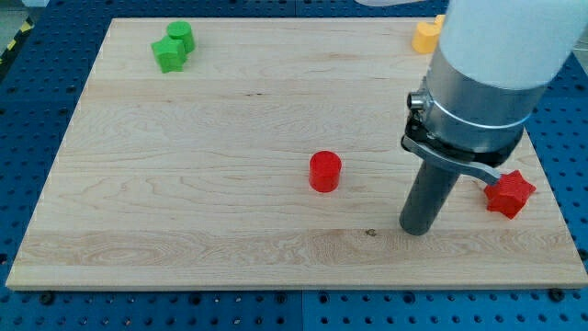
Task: Touch the right side of red star
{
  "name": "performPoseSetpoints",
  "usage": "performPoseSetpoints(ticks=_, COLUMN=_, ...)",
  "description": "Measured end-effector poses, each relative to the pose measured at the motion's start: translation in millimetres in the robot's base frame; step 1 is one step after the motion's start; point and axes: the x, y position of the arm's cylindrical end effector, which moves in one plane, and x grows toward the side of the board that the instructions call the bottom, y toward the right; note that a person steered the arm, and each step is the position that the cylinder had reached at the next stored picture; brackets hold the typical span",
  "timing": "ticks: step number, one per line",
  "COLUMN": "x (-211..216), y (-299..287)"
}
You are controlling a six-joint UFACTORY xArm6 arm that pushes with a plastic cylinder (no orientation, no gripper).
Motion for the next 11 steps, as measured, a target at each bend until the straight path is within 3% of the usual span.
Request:
performPoseSetpoints(ticks=2, x=19.6, y=19.9)
performPoseSetpoints(ticks=3, x=20.0, y=58.4)
performPoseSetpoints(ticks=5, x=23.9, y=193.8)
performPoseSetpoints(ticks=6, x=-8.5, y=215.5)
performPoseSetpoints(ticks=7, x=-33.5, y=211.8)
performPoseSetpoints(ticks=8, x=-29.2, y=176.8)
performPoseSetpoints(ticks=11, x=-26.0, y=152.2)
